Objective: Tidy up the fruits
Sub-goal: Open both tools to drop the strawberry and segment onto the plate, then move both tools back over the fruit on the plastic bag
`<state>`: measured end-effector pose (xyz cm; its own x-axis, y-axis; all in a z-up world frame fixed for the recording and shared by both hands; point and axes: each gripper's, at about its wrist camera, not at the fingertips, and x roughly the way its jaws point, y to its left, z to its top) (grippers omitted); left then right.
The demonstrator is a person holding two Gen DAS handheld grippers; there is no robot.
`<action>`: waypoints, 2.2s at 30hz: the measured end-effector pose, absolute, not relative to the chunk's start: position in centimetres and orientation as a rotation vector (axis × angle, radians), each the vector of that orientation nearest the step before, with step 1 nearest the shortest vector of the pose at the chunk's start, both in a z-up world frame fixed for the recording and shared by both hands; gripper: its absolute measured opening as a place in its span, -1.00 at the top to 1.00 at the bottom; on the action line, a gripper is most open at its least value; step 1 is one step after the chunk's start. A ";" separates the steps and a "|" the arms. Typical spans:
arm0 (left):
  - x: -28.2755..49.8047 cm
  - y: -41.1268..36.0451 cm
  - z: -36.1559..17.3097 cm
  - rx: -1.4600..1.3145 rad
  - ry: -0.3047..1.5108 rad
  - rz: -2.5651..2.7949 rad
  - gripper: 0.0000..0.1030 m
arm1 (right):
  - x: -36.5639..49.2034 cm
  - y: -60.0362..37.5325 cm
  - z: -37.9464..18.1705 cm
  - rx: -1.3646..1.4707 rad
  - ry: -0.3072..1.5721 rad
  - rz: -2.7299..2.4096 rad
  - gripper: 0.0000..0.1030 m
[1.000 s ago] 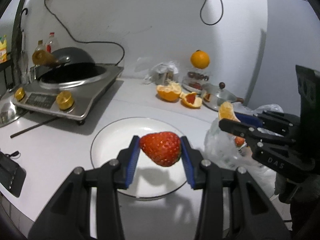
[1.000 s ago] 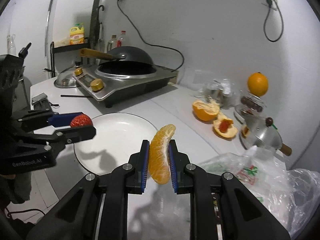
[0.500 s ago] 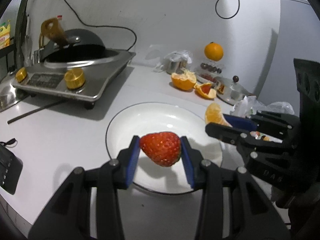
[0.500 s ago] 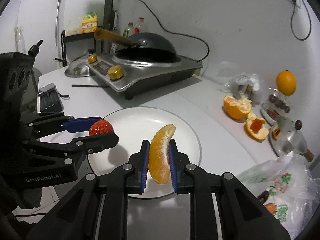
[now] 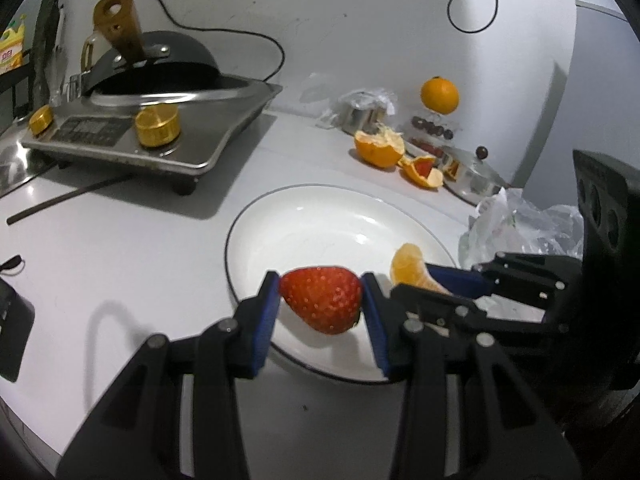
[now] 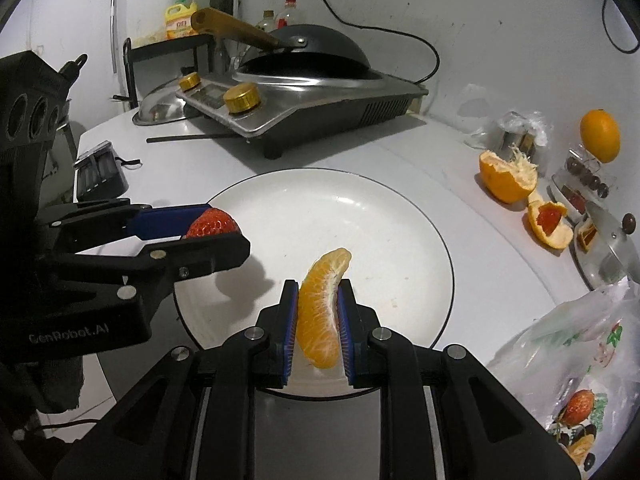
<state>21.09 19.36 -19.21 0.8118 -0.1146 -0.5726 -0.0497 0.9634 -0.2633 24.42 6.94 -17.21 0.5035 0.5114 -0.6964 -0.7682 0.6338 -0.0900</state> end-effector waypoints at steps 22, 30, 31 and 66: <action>19.1 17.5 -16.9 -0.253 0.588 -0.006 -0.06 | 22.6 3.0 -14.6 -0.389 0.619 0.748 0.49; 18.5 15.0 -16.0 -0.229 0.582 -0.014 -0.28 | 21.6 0.1 -13.5 -0.364 0.592 0.728 0.49; 18.5 14.7 -15.8 -0.228 0.578 -0.016 -0.31 | 21.6 -0.2 -13.4 -0.361 0.589 0.725 0.49; 19.6 -1.3 -12.5 -0.067 0.567 -0.155 -0.32 | 22.7 -21.0 -13.2 -0.201 0.572 0.477 0.26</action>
